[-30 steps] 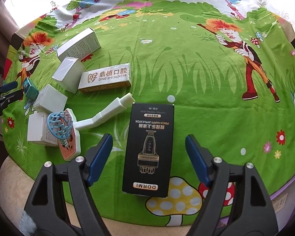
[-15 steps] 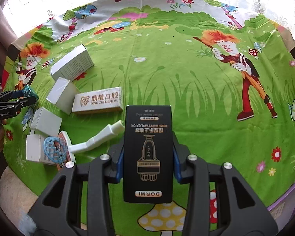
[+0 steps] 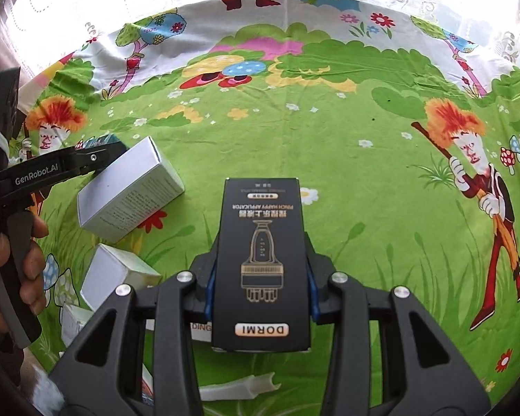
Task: Organize rigid objects
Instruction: 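Carry the teal pack and black box into the storage box and release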
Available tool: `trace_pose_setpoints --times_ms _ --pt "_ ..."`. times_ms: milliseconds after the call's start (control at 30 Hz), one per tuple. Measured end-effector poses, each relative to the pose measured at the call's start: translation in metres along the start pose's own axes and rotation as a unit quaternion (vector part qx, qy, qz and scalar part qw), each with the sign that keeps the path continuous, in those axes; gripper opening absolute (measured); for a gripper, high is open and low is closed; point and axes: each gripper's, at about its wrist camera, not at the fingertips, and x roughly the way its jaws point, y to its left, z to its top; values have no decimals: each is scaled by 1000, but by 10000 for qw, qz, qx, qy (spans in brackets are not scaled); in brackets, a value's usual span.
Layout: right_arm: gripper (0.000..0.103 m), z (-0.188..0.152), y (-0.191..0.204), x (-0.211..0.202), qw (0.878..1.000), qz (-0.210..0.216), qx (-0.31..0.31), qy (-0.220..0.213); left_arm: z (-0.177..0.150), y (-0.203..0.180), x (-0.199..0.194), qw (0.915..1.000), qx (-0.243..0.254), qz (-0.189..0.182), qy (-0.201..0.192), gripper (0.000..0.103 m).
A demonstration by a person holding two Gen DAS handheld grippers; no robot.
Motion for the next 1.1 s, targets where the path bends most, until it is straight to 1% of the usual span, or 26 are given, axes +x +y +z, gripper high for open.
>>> trace_pose_setpoints --times_ms 33,100,133,267,400,500,600,667,800,867,967,1033,1100 --pt "43 -4 4 0 10000 35 -52 19 -4 -8 -1 9997 176 -89 111 74" --pt "43 -11 9 -2 9998 77 -150 50 -15 -24 -4 9979 596 -2 248 74" --pt "43 -15 11 -3 9997 105 -171 106 -20 -28 -7 9972 674 -6 325 74" --pt "43 -37 18 -14 9988 193 -334 303 -45 -28 -18 9965 575 -119 600 73" --pt "43 -63 18 -28 9980 369 -259 432 -73 -27 -35 9962 520 -131 681 73" --pt "43 -77 19 -37 9983 393 -229 372 -85 -24 -53 9981 486 85 364 73" --pt "43 -89 17 -51 9990 358 -138 235 -95 -15 -78 9994 218 257 -51 73" --pt "43 -96 17 -64 9995 278 -128 78 -100 -10 -99 9980 94 442 -443 74" --pt "43 -109 11 -93 9995 105 25 -296 -119 -3 -138 9932 -310 436 -1037 74" --pt "43 -119 9 -107 9990 63 100 -437 -135 0 -151 9914 -473 324 -1174 74" --pt "43 -141 10 -128 9983 59 154 -553 -159 -1 -162 9895 -721 140 -1248 74" --pt "43 -157 8 -140 9981 103 241 -561 -176 -6 -167 9889 -868 28 -1203 74" --pt "43 -174 5 -151 9978 94 311 -576 -191 -14 -171 9892 -918 -180 -1125 74"
